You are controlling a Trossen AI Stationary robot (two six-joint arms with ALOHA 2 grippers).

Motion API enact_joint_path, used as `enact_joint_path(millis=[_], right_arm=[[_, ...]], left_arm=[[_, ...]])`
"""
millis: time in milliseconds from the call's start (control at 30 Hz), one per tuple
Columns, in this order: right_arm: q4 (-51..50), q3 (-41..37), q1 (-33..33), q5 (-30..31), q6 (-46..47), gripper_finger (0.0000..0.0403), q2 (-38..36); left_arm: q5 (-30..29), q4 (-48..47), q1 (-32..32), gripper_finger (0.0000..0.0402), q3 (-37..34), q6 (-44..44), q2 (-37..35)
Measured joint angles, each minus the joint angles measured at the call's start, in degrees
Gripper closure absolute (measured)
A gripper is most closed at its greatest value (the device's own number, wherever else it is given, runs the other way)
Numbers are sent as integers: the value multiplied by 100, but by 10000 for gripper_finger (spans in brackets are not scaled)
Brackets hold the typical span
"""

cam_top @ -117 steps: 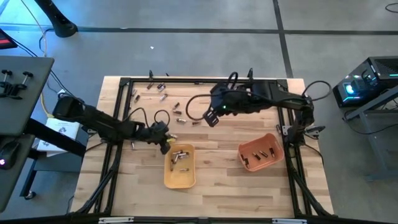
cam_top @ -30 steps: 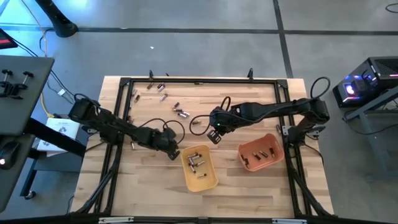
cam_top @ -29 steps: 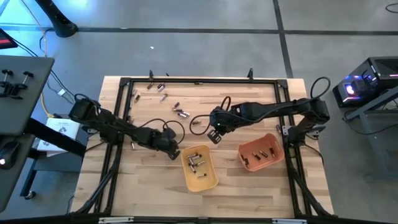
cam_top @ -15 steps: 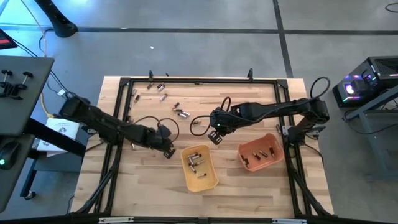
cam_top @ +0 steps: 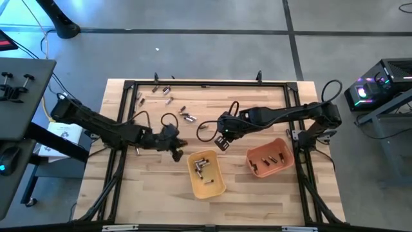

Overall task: Sort batteries
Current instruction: Put the silver battery into the yellow bin

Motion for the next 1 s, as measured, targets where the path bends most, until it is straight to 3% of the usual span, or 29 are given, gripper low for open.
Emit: enact_joint_path(millis=[167, 267, 433, 567, 700, 867, 933, 1000], right_arm=[[149, 0, 14, 61, -6, 403, -2], [199, 0, 13, 63, 2, 403, -2], [230, 0, -32, 133, -54, 403, -2], [271, 0, -52, 214, -56, 403, -4], [315, 0, -69, 218, -57, 403, -4], [363, 0, -140, 258, -167, 403, -7], [386, 0, -175, 316, -204, 403, -7], [451, 0, -216, 348, -257, 403, -7]], left_arm=[[68, 1447, -226, 401, 173, 665, 392], [308, 1326, -280, 401, 476, 977, 784], [1285, 1519, -396, 397, 728, 1372, 1427], [1686, 1333, -452, 364, 927, 1547, 1659], [1486, 295, -406, 308, 1246, 1936, 1433], [219, -2140, -348, 245, 1568, 2235, 729], [-206, -2989, -349, 228, 1519, 1633, 412], [-571, -4079, -387, 216, 1422, 464, 143]])
